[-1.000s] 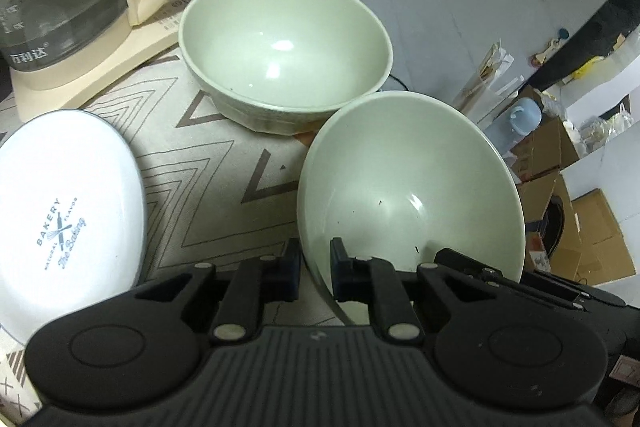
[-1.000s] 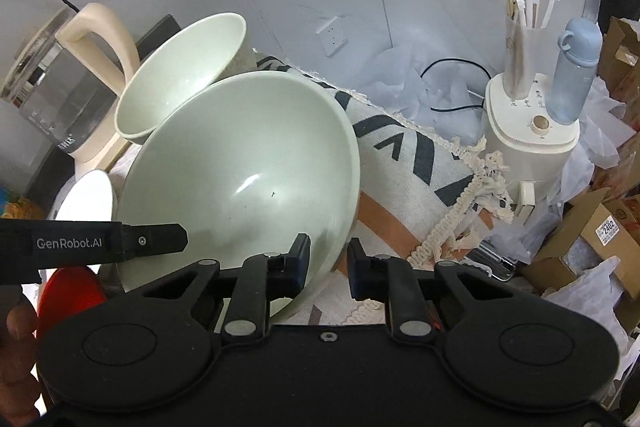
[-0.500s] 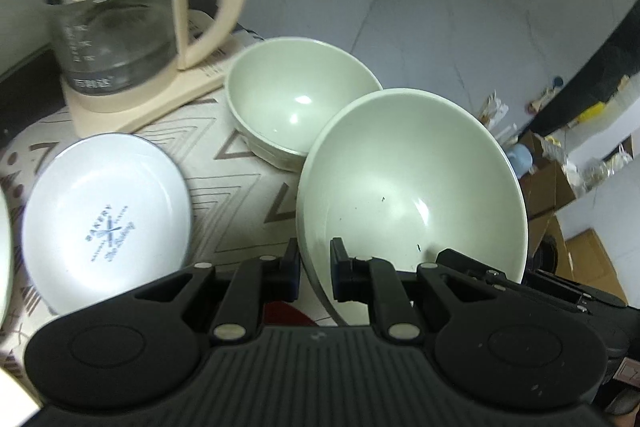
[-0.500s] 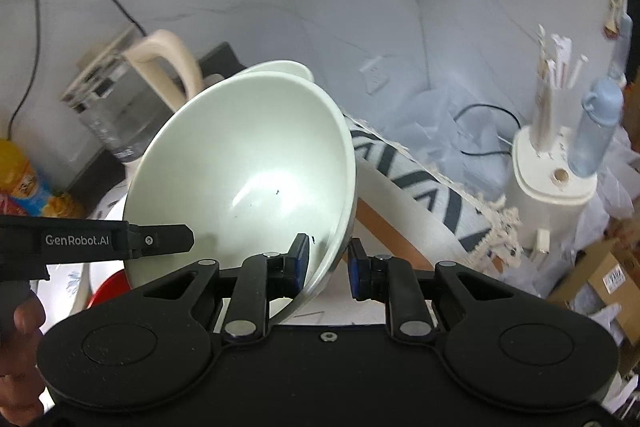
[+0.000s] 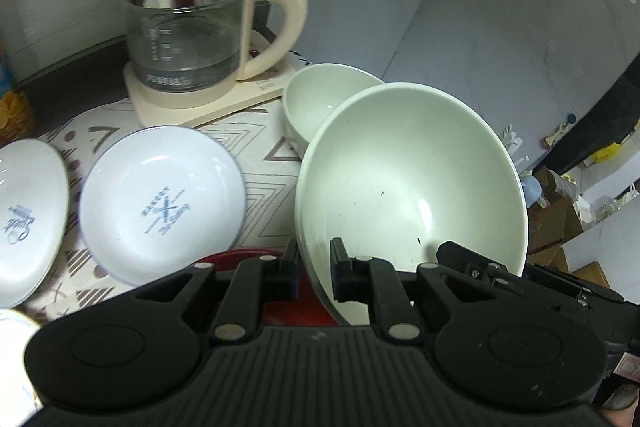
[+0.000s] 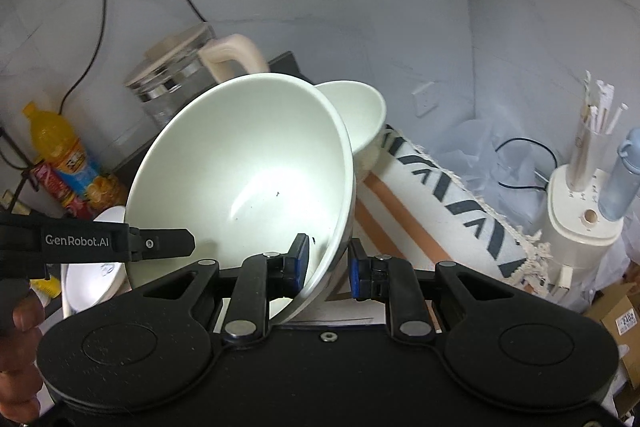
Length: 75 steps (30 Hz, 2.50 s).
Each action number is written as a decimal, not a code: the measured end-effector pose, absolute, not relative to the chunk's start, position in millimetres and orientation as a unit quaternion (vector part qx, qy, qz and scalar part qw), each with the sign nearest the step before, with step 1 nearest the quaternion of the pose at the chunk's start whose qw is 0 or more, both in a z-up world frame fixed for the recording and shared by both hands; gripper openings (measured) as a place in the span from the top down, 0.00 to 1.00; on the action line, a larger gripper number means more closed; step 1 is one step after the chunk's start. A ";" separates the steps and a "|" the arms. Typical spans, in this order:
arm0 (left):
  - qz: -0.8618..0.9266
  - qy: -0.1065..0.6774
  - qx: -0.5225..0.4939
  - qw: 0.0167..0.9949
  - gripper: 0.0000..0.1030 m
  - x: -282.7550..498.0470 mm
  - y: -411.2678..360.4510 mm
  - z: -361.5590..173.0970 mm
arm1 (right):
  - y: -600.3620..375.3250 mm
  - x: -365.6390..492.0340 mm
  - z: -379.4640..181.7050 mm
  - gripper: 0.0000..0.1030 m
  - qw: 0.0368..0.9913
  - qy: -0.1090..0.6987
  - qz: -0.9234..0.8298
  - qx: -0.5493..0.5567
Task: Organize plates and bowls
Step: 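Lift the large pale green bowl and lower it into the red bowl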
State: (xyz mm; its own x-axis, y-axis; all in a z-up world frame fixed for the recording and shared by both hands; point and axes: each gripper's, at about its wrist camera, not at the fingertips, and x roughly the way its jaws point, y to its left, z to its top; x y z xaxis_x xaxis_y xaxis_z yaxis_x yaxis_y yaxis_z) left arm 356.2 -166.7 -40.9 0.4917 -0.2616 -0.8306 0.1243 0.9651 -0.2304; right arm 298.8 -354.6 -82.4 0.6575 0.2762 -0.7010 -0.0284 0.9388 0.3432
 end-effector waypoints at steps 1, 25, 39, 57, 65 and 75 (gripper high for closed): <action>-0.108 0.491 -0.070 0.862 0.87 354.2 -164.0 -39.4 | -352.5 298.2 -81.3 0.80 0.898 0.404 0.089 0.152; -0.011 0.491 -0.120 0.863 0.87 302.5 -98.1 -27.8 | -288.9 294.0 -53.5 0.80 0.893 0.391 0.204 0.088; 0.031 0.506 -0.145 0.850 0.87 279.3 -71.3 -40.4 | -253.9 292.5 -57.1 0.80 0.877 0.407 0.249 0.060; -0.007 0.556 -0.151 0.817 0.87 284.3 -87.8 -73.7 | -268.7 289.9 -74.4 0.81 0.868 0.442 0.218 0.061; -0.023 0.585 -0.159 0.795 0.84 292.6 -93.8 -93.0 | -275.0 295.5 -87.1 0.82 0.862 0.465 0.189 0.068; -0.021 0.593 -0.170 0.787 0.83 298.5 -85.2 -89.3 | -270.9 310.8 -93.8 0.88 0.869 0.460 0.171 0.065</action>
